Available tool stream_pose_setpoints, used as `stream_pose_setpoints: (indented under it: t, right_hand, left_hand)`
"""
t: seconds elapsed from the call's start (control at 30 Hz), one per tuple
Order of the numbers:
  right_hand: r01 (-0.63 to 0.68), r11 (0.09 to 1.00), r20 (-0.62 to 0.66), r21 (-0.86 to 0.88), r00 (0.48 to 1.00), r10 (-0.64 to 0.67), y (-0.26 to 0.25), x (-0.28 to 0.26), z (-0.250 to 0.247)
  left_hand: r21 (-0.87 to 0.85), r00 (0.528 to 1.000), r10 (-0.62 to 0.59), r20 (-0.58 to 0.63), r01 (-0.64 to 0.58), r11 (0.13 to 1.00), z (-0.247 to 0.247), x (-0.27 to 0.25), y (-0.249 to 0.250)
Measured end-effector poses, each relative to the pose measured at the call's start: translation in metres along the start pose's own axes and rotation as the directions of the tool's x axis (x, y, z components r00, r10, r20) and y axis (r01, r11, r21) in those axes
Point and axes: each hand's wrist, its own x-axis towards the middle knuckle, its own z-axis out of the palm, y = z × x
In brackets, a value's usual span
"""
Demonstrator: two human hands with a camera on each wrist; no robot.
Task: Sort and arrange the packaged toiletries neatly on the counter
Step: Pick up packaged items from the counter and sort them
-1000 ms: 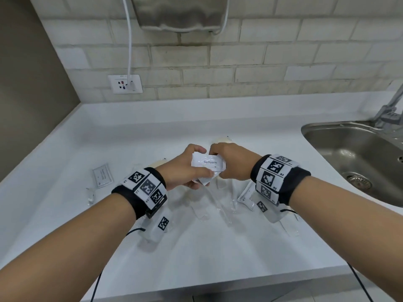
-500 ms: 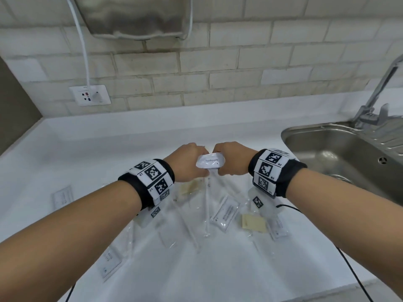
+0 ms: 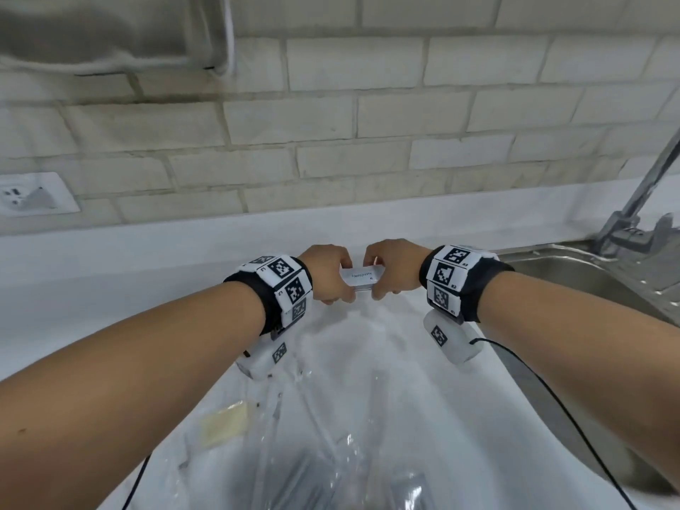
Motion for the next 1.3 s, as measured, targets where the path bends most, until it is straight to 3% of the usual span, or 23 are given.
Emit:
stream_pose_setpoints:
  t: [0.27, 0.47, 0.97, 1.2, 1.3]
  right_hand:
    - [-0.024, 0.998, 0.003, -0.066, 1.0, 0.025, 0.043, 0.095, -0.008]
    - [-0.05, 0.998, -0.035, -0.036, 0.998, 0.049, 0.058, 0.131, 0.001]
    - [-0.168, 0.982, -0.053, 0.085, 0.983, 0.173, 0.075, 0.151, 0.01]
    - [-0.202, 0.979, -0.063, 0.03, 0.977, 0.204, 0.078, 0.142, 0.014]
    - [-0.199, 0.979, -0.066, 0.046, 0.977, 0.202, 0.074, 0.142, 0.013]
  left_hand:
    - [0.018, 0.999, -0.049, 0.003, 0.049, 0.999, 0.004, 0.096, -0.013]
    - [0.025, 0.996, -0.021, -0.086, 0.024, 0.999, 0.013, 0.132, -0.03]
    - [0.042, 0.987, -0.002, -0.161, 0.009, 0.999, 0.018, 0.151, -0.044]
    - [0.108, 0.977, -0.197, -0.081, 0.205, 0.973, 0.01, 0.142, -0.057]
    - [0.091, 0.975, -0.207, -0.086, 0.215, 0.972, 0.012, 0.146, -0.058]
